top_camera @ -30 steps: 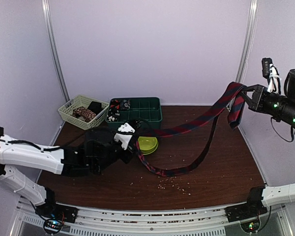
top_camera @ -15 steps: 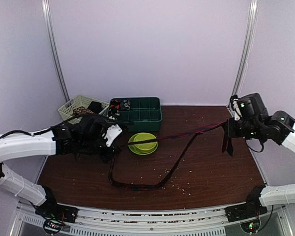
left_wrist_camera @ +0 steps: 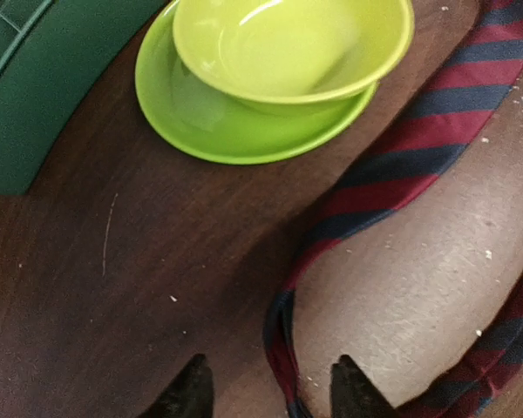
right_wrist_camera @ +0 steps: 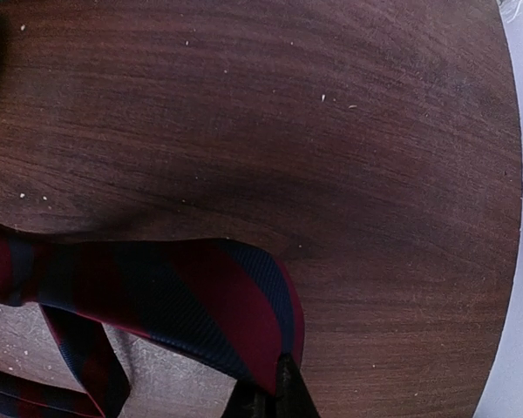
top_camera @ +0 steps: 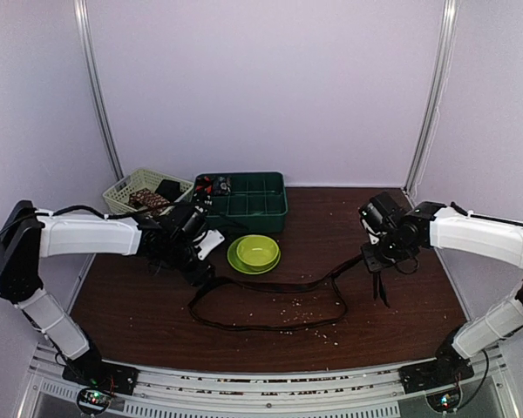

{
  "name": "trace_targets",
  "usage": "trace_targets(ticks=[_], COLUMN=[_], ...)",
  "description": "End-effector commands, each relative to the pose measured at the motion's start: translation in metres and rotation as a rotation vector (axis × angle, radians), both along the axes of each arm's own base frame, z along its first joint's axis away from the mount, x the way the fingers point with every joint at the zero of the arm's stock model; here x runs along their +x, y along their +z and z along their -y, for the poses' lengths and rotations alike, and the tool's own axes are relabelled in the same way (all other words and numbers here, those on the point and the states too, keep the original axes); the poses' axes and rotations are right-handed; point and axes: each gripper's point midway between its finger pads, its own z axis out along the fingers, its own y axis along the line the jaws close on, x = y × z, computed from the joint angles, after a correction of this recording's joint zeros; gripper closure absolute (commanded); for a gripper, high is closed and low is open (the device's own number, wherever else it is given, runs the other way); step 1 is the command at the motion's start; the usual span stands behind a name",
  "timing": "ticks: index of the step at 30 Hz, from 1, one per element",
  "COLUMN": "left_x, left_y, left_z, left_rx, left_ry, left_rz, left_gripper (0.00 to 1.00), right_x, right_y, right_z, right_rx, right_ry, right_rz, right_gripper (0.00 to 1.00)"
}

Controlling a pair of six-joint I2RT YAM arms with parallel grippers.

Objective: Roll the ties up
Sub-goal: Flatten out the tie at the center of the board.

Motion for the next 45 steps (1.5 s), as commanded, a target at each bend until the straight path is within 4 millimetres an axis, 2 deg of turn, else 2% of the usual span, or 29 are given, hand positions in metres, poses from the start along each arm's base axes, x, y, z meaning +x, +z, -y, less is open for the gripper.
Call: trace_targets(ticks=[1,5,8,11,13,19,22,25,27,33,35,37,39,42,45], left_x=[-0.048,-0.103,-0.127,-0.131,-0.125,-0.126,-0.123,-0.124,-0.127,-0.118,-0.112,-0.107,-0.1,-0.095,-0.084], left_y=[0.02,0.022,0.013,-0.003,-0.013,-0.034,-0.047,-0.046,-0.029,0.038,0.066,0.086,0.097,0.102,0.097], left_z=[0.009,0.036,0.058,0.07,0.073,0.088,0.086,0.08,0.071,0.01,-0.001,-0.018,-0.039,-0.055,-0.065], left_rx=[-0.05,-0.13,-0.159,-0.134,-0.101,-0.046,-0.008,0.013,0.004,-0.012,-0.092,-0.087,-0.038,0.02,0.052], left_ry=[-0.123,-0.31,-0.402,-0.427,-0.416,-0.463,-0.457,-0.434,-0.412,-0.234,-0.183,-0.135,-0.08,-0.075,-0.083], left_rz=[0.025,-0.013,-0.047,-0.059,-0.054,-0.086,-0.096,-0.107,-0.101,-0.043,-0.021,0.017,0.031,0.0,-0.044], left_gripper=[0.48,0.48,0.5,0.51,0.52,0.53,0.59,0.87,1.0,1.0,1.0,1.0,1.0,1.0,1.0], right_x=[0.009,0.012,0.014,0.014,0.013,0.008,0.002,-0.007,-0.015,-0.055,-0.071,-0.089,-0.108,-0.13,-0.135], right_y=[-0.006,-0.007,-0.006,-0.005,-0.005,-0.005,-0.008,-0.009,-0.006,0.01,0.01,0.011,0.011,0.012,0.01], right_z=[0.002,0.002,0.003,0.003,0.003,0.002,-0.002,-0.001,0.002,-0.001,0.001,-0.001,-0.009,-0.022,-0.023], right_rx=[-0.033,-0.033,-0.034,-0.032,-0.026,0.029,0.076,0.101,0.117,0.309,0.37,0.444,0.556,0.723,0.773], right_ry=[0.002,0.005,0.005,0.013,0.017,0.009,0.003,-0.004,-0.021,-0.053,-0.069,-0.079,-0.085,-0.093,-0.112], right_rz=[0.001,-0.003,-0.007,-0.013,-0.011,-0.008,-0.02,-0.037,-0.044,-0.064,-0.084,-0.112,-0.155,-0.235,-0.289], right_gripper=[1.0,1.0,1.0,1.0,1.0,1.0,1.0,1.0,1.0,1.0,1.0,1.0,1.0,1.0,1.0])
